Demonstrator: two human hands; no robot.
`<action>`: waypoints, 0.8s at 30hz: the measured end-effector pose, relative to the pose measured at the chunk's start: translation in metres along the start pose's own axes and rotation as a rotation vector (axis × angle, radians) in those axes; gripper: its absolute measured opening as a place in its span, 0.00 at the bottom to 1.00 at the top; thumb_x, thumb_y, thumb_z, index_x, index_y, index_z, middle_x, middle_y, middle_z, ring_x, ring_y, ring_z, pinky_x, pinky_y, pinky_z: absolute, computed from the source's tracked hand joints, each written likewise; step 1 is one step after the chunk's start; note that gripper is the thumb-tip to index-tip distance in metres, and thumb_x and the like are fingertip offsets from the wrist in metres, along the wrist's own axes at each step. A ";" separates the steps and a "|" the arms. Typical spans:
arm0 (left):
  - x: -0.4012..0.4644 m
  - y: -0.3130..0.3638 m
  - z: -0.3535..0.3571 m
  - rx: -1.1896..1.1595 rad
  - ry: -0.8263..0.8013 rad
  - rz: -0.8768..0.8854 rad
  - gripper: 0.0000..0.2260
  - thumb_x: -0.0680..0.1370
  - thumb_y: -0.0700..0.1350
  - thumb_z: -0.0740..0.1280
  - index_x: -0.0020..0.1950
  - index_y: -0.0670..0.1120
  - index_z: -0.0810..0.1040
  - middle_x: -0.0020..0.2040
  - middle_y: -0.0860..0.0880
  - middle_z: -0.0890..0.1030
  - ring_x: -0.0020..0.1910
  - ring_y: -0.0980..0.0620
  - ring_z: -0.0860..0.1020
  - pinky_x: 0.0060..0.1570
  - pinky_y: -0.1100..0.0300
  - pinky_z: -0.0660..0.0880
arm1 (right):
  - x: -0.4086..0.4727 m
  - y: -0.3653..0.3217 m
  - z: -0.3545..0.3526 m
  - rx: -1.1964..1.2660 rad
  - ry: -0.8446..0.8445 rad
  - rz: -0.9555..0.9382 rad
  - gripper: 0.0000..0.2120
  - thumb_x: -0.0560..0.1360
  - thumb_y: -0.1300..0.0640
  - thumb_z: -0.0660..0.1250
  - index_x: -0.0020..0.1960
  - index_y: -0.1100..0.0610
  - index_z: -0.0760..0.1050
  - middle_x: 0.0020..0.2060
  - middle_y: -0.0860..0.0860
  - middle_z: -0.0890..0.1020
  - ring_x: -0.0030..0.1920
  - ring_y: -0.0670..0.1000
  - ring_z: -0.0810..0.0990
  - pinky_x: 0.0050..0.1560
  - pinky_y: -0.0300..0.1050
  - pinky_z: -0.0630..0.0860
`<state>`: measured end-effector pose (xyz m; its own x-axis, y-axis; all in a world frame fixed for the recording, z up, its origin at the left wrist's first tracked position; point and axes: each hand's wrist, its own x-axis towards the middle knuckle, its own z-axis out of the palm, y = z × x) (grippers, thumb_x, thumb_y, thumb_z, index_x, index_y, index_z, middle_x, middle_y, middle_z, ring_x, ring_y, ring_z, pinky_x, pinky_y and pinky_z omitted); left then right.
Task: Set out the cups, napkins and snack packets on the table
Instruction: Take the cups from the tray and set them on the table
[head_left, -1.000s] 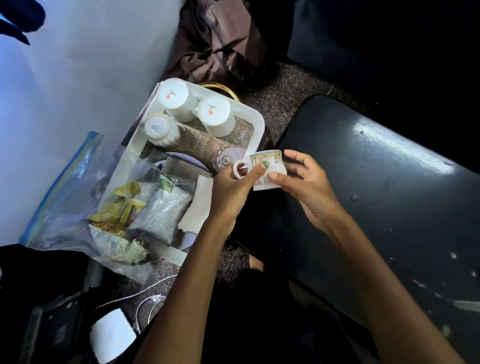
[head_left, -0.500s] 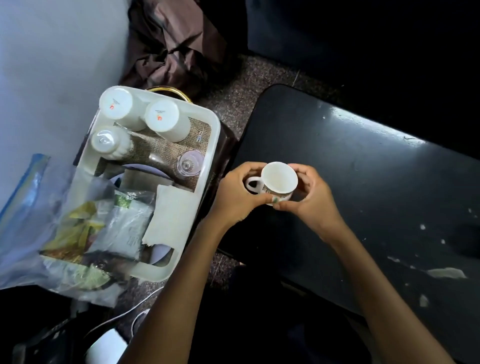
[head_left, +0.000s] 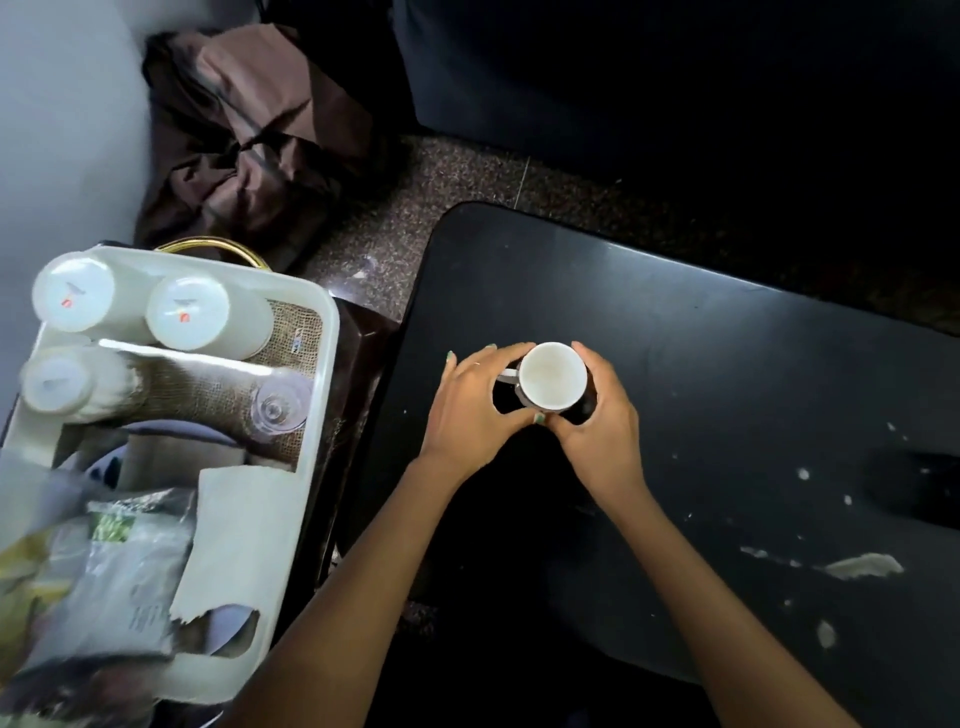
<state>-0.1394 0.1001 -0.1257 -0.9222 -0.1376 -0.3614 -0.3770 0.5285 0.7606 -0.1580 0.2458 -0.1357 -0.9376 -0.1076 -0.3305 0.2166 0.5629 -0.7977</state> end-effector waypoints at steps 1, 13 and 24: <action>0.003 0.000 0.002 -0.010 -0.005 0.000 0.29 0.68 0.48 0.76 0.67 0.54 0.72 0.65 0.56 0.76 0.70 0.52 0.69 0.75 0.48 0.47 | 0.003 0.000 0.000 0.006 0.007 0.001 0.34 0.67 0.66 0.73 0.69 0.51 0.67 0.65 0.47 0.74 0.66 0.47 0.72 0.67 0.47 0.69; 0.035 0.009 0.021 -0.066 -0.009 -0.005 0.34 0.71 0.50 0.73 0.74 0.57 0.61 0.78 0.55 0.57 0.77 0.52 0.54 0.73 0.44 0.59 | 0.039 0.003 -0.006 0.012 0.056 0.047 0.29 0.67 0.66 0.70 0.65 0.52 0.69 0.60 0.46 0.77 0.61 0.48 0.73 0.60 0.40 0.70; 0.061 0.015 0.022 -0.038 0.004 0.006 0.34 0.73 0.53 0.71 0.74 0.63 0.57 0.78 0.53 0.55 0.75 0.50 0.59 0.72 0.43 0.61 | 0.068 0.002 -0.010 -0.014 0.074 -0.006 0.27 0.67 0.64 0.72 0.63 0.52 0.70 0.57 0.44 0.77 0.59 0.48 0.74 0.56 0.39 0.68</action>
<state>-0.1992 0.1180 -0.1479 -0.9247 -0.1382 -0.3547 -0.3745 0.4971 0.7827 -0.2241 0.2473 -0.1545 -0.9565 -0.0504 -0.2872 0.2077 0.5736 -0.7924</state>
